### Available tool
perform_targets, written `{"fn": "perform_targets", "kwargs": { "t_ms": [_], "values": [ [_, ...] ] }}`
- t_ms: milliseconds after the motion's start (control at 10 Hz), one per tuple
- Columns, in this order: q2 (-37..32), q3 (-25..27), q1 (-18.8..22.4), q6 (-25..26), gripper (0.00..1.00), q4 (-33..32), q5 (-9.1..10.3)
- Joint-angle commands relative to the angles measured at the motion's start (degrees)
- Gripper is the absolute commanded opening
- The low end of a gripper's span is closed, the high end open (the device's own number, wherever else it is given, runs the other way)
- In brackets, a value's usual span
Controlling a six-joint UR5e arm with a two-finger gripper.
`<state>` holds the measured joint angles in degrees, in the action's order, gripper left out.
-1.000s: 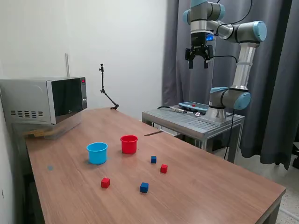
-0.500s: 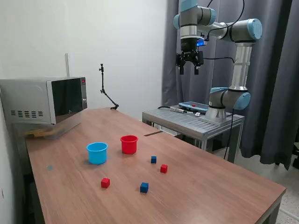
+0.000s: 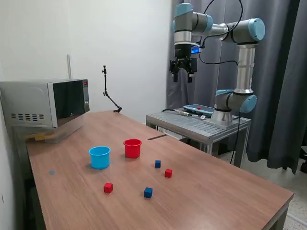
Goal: Place red objects in the red bin, and blue objects in the blue bin.
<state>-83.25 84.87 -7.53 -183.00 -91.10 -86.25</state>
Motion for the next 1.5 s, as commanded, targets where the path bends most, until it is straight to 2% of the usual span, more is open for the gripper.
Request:
{"fn": "perform_targets", "kwargs": {
  "t_ms": [0,400,700,900,1000,1300,1400],
  "values": [
    [4.8,-2.4,-0.2,-0.3,1.00,-3.5,-0.06],
    [10.5,-6.7,1.1,-1.5,1.00,-5.7,0.03],
    [14.9,-10.1,2.0,-1.5,1.00,-6.5,1.61],
    [17.4,-10.8,3.4,-1.6,1.00,-11.6,2.13],
    [18.6,-10.9,3.4,-2.6,1.00,-12.9,2.31],
    [22.1,-10.3,3.4,-13.9,1.00,-12.9,2.83],
    [23.2,-10.2,2.6,-23.4,1.00,-12.6,10.93]
  ]
}}
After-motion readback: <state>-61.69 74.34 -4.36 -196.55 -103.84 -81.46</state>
